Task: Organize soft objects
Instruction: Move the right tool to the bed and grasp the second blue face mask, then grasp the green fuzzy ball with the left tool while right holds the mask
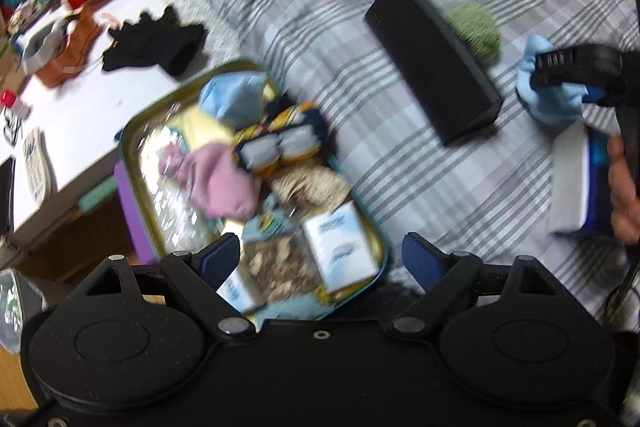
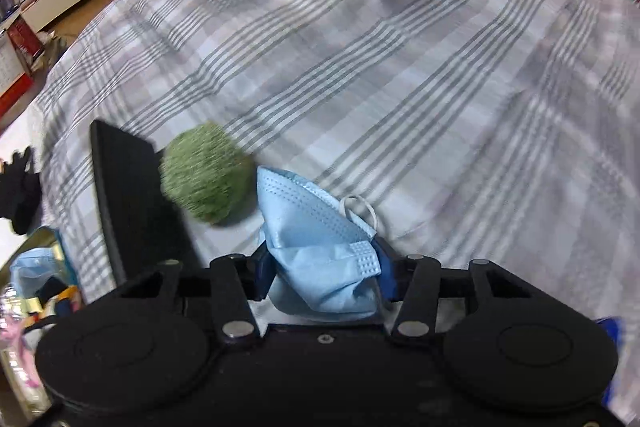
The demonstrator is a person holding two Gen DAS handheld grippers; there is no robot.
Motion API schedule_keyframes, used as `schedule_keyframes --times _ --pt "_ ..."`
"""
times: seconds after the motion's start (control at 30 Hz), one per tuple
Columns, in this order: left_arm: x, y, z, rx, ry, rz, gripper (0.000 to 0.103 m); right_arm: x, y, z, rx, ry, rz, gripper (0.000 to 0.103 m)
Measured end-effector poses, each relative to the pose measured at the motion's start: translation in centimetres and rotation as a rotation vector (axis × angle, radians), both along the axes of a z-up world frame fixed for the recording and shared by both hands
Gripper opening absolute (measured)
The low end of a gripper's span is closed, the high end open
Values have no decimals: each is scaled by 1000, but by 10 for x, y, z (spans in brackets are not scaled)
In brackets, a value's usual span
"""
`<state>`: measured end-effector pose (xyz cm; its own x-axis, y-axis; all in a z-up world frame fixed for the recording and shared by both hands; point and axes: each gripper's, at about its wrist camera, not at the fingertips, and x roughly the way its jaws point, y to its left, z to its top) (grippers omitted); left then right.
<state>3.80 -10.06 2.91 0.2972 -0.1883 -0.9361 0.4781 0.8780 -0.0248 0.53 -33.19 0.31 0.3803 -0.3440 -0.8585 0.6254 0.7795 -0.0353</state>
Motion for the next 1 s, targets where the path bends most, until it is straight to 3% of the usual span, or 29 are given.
schedule_keyframes --times 0.27,0.4,0.7,0.9,1.0 --pt "20 -70 35 -33 -71 -51 86 -41 -37 25 -84 -158 -133 48" --pt "26 -113 40 -21 -129 -75 89 -56 -54 19 -57 -218 -171 48" --pt "50 -195 10 23 -152 -47 89 -80 -83 3 -26 -239 -240 48" --pt "66 -221 -13 91 -132 -29 89 -89 -93 4 -5 -272 -277 48" --pt "66 -230 -18 131 -172 -31 91 -91 -94 5 2 -288 -275 48"
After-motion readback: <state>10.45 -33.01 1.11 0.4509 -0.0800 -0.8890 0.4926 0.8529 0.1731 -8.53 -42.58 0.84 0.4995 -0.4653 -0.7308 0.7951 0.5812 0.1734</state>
